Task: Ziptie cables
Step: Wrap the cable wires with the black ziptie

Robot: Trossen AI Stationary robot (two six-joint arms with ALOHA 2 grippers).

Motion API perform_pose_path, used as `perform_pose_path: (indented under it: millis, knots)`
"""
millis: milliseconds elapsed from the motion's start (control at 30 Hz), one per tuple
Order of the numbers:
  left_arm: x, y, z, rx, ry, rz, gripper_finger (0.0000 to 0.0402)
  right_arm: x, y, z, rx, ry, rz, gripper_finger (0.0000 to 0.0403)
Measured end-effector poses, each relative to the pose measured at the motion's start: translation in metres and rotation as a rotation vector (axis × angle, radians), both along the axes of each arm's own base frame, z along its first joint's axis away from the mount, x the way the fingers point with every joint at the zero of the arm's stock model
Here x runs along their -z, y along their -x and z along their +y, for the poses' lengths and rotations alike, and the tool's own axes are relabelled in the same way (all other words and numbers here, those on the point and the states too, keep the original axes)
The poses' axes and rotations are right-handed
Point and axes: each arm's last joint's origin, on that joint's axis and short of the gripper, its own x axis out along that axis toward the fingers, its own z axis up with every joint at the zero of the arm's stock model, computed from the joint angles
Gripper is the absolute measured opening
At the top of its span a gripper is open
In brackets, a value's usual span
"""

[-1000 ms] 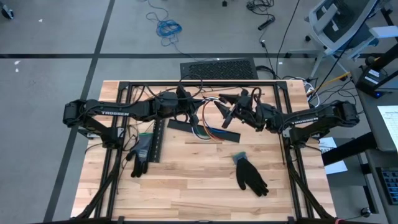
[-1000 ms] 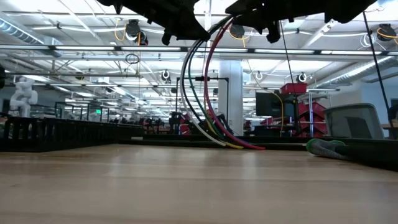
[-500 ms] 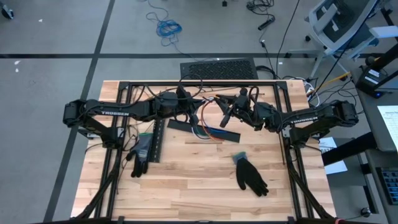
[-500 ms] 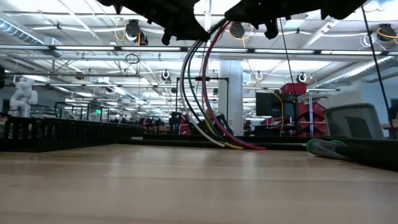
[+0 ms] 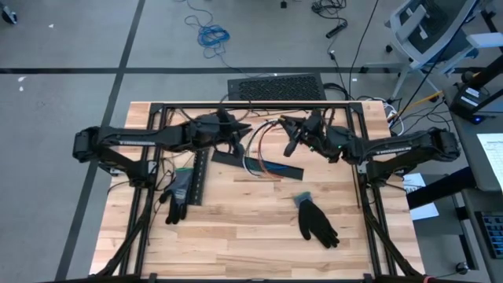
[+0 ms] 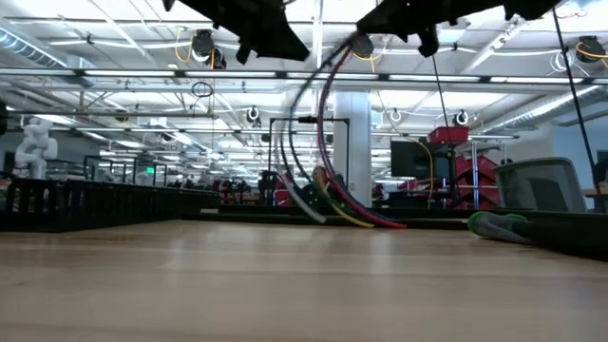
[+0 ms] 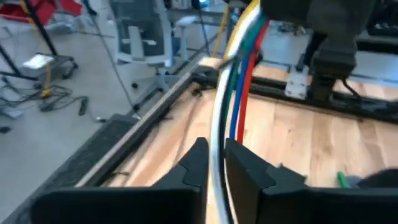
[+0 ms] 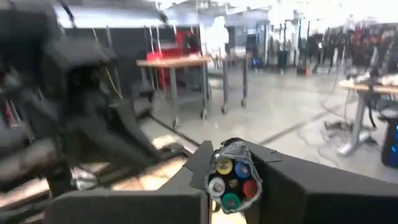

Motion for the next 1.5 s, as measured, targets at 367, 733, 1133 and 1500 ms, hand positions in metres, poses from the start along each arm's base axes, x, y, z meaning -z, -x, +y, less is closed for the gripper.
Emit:
perform_pose_path:
  millis: [367,733,1133,1500]
  knots:
    - [-0.025,0.044,-0.006,-0.083,-0.025,0.046,0.0097,0.016,0.001,0.007,-0.236,-0.161,0.109,0.0023]
    - [-0.042,0.08,0.005,-0.174,-0.112,0.069,0.0098,-0.004,-0.011,0.006,-0.371,-0.23,0.242,0.0023]
    - [-0.068,0.09,0.025,-0.107,-0.143,-0.172,0.0099,-0.061,-0.013,-0.002,-0.405,-0.043,-0.059,0.0023]
    - [-0.058,0.055,0.043,0.27,0.153,-0.349,0.0099,-0.035,-0.033,-0.009,-0.388,-0.096,0.045,0.0023]
